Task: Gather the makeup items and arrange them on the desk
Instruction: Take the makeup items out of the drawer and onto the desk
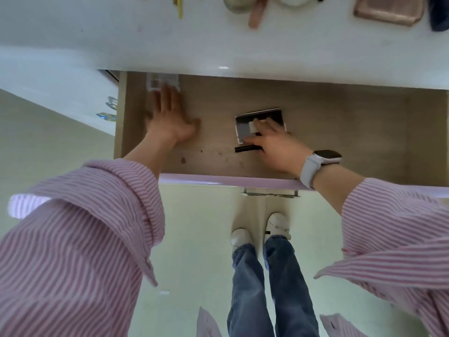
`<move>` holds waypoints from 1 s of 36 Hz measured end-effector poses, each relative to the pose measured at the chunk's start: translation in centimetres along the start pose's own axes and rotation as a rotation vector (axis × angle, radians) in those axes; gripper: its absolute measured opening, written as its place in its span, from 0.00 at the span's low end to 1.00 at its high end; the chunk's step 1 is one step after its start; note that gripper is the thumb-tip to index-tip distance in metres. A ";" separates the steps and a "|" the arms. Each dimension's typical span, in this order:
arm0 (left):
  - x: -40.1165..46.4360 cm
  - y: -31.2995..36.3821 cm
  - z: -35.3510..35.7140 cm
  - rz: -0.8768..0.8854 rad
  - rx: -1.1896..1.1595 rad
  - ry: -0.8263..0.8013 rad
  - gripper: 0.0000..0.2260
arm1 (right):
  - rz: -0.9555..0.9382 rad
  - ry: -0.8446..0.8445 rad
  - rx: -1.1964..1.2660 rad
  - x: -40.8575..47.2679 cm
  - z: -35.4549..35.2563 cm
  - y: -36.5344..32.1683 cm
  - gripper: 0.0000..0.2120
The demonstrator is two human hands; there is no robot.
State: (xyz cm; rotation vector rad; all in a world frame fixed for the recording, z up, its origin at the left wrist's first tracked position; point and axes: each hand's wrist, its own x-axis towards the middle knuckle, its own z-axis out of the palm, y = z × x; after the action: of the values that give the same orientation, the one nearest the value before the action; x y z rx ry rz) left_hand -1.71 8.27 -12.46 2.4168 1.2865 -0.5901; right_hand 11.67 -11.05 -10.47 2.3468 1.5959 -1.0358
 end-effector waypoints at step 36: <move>-7.0 1.4 -2.3 0.203 -0.275 0.006 0.13 | 0.080 0.182 0.038 -3.3 -3.0 -1.9 0.28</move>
State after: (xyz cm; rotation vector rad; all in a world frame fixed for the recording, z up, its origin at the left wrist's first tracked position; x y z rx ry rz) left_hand -3.59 3.68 -6.77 2.2824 1.0310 -0.3262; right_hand 10.74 -11.43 -5.69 2.5731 1.5377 -0.8656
